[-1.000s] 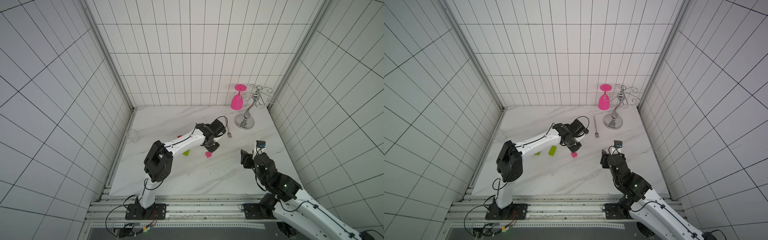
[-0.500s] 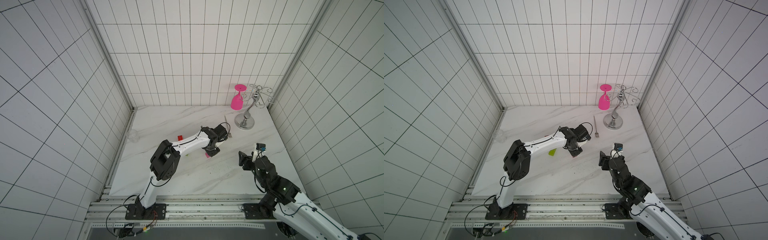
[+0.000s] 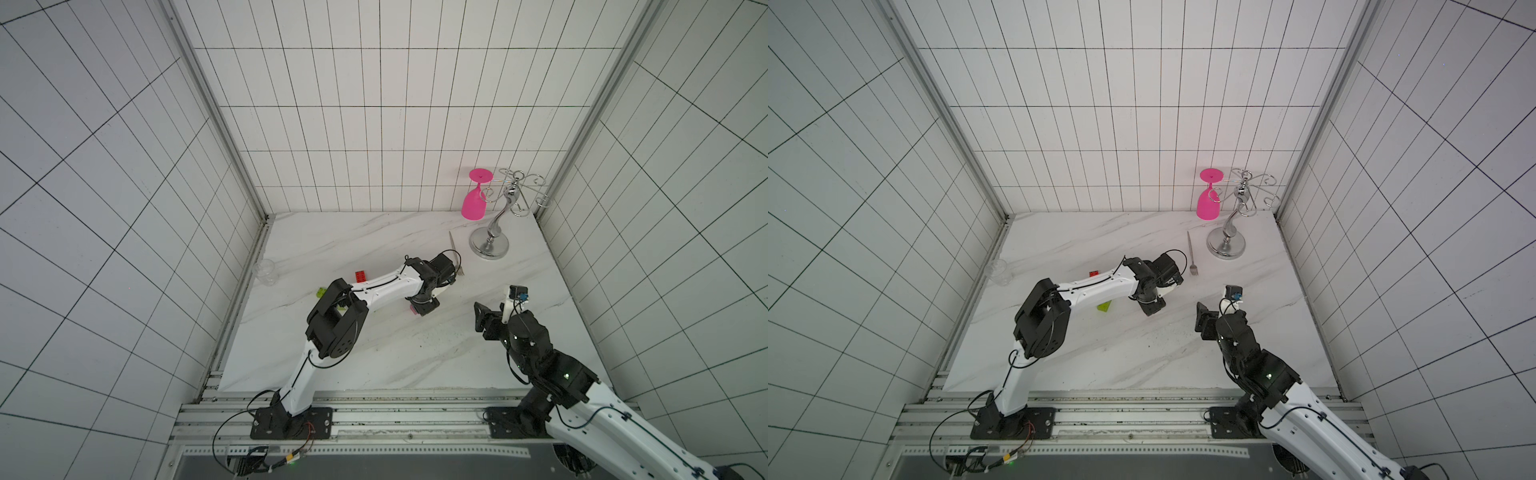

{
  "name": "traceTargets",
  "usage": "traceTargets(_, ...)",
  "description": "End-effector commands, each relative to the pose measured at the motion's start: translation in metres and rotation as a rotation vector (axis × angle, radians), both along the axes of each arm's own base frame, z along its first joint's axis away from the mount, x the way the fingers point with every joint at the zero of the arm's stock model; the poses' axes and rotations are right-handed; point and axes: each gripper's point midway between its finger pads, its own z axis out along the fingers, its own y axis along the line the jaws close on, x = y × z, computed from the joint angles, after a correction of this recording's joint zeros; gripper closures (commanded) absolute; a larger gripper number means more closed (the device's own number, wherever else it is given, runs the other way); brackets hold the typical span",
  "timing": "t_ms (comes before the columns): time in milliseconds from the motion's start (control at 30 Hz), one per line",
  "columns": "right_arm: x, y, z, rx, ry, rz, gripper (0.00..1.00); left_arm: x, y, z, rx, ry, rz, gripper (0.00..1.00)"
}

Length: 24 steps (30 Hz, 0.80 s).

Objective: Assemble a spoon with lego
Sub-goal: Assemble the lego brick with the lego brick.

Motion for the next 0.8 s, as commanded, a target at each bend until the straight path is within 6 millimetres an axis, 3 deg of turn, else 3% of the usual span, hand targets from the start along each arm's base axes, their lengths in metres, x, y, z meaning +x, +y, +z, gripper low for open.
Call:
traceTargets(0,0.001,-0.001,-0.005,-0.007,0.000,-0.001,0.22,0.000,0.004,-0.013,-0.002,0.018,0.011,0.79)
traceTargets(267,0.001,-0.001,-0.004,-0.007,-0.001,-0.001,0.22,0.008,0.019,-0.019,-0.013,0.046,0.077,0.78)
traceTargets(433,0.001,-0.001,-0.003,-0.006,-0.006,-0.005,0.22,0.002,0.023,-0.029,-0.010,0.085,0.095,0.78)
traceTargets(767,0.001,-0.003,-0.004,-0.007,-0.008,-0.010,0.22,-0.003,0.042,-0.065,0.042,0.133,0.170,0.78)
